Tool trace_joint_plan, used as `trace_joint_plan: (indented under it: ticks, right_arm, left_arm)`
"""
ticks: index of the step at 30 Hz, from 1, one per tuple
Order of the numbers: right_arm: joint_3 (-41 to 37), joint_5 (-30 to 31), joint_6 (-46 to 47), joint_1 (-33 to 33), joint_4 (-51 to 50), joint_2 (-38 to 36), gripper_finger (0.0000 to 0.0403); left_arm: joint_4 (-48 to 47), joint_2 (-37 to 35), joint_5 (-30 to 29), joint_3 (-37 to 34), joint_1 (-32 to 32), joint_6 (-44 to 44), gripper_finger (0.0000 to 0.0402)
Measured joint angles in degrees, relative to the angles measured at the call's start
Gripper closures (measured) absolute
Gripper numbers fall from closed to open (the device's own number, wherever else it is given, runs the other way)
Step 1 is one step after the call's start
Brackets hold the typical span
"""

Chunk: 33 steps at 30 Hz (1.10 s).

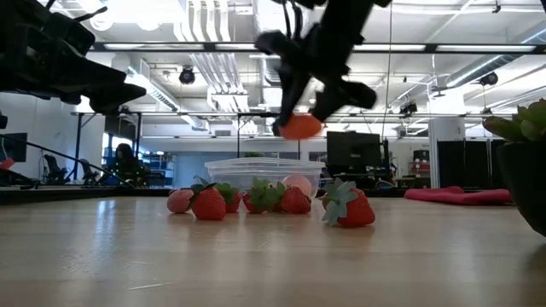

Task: Pick and placing Produce into tupperware
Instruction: Put the orange carrot into the transparent container, then put the red strawberry into the transparent container

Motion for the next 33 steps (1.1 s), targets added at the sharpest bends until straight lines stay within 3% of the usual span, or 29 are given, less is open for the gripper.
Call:
trace_joint_plan:
  ticks: [10,19,23,28,33]
  right_arm:
    - [8.90,0.32,-13.20,-9.33,0.08,3.61,0.0213]
    - [14.74,-1.69,-18.77,-12.20,-0.50,7.61,0.0140]
    - [16.23,-5.46,-18.22,-10.94,-7.14,7.09,0.0116]
    - [16.10,-6.65,-14.01,-5.26,-27.59,6.97,0.0109]
    - [11.43,-10.54,-5.85,1.01,-26.68,6.88,0.0119]
  left_arm:
    - [0.07,-0.02,-0.02,0.00,0.00,0.00,0.0146]
    - [0.06,0.13,-0.01,0.02,0.00,0.02,0.0146]
    - [0.01,0.13,0.00,0.02,-0.02,0.02,0.0146]
    - [0.03,0.13,-0.02,0.02,-0.01,0.01,0.0146]
    - [0.01,0.16,-0.02,0.02,-0.02,0.00,0.0146]
